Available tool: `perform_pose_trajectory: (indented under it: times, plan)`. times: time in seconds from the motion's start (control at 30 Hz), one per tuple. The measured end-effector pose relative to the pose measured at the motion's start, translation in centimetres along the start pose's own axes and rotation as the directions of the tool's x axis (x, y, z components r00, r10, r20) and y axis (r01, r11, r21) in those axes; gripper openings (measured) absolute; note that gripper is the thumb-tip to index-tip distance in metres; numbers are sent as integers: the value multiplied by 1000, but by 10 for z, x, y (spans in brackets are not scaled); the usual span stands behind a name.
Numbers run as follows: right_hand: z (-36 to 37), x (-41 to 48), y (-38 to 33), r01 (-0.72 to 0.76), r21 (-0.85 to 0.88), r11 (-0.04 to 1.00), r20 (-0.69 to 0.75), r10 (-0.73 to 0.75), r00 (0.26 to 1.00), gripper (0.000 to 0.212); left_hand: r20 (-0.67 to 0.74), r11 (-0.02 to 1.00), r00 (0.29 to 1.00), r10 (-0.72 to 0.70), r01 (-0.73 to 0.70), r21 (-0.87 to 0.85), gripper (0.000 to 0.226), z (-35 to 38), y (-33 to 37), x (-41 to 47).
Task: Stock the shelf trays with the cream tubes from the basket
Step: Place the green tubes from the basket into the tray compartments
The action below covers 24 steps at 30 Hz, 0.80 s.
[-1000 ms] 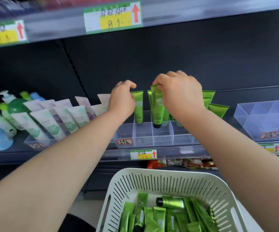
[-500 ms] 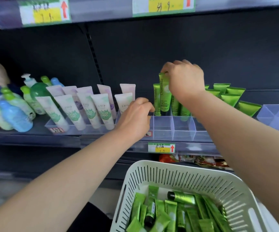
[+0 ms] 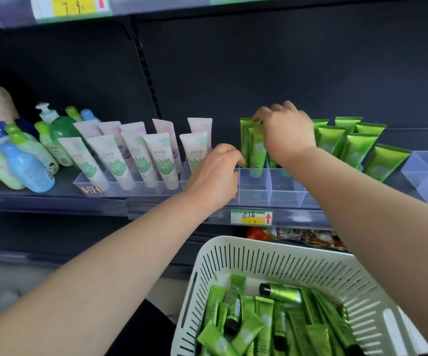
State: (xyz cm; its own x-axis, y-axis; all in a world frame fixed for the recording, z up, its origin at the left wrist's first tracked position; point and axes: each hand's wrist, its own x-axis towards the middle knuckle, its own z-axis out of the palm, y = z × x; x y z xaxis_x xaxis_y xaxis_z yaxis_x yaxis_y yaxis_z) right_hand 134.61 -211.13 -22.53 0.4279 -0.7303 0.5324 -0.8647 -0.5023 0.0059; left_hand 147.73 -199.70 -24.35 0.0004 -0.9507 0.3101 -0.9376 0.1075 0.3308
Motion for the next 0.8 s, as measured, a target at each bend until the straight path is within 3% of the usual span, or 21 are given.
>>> perform_pose_trajectory:
  times: [0.23, 0.37, 0.5, 0.67, 0.8]
  plan:
    - [-20, -37, 1, 46, 46, 998, -91, -42, 995, 35, 56, 1000, 998, 15, -15, -3, 28, 11, 11, -16]
    - [-23, -92, -4, 98, 124, 987, -109, -85, 990, 33, 70, 999, 997, 37, -34, -40, 25, 25, 17, -34]
    - [-14, -159, 1, 54, 193, 980, -98, -36, 995, 29, 151, 996, 986, 74, -65, -61, 24, 52, 22, -67]
    - [15, -239, 20, -53, 184, 982, 126, 30, 992, 32, 350, 997, 937, -9, 36, -69, 25, 101, 19, -113]
    - [41, -296, 25, -103, 159, 982, 471, 16, 882, 43, 558, 983, 818, -141, 184, -23, 33, 142, 18, -148]
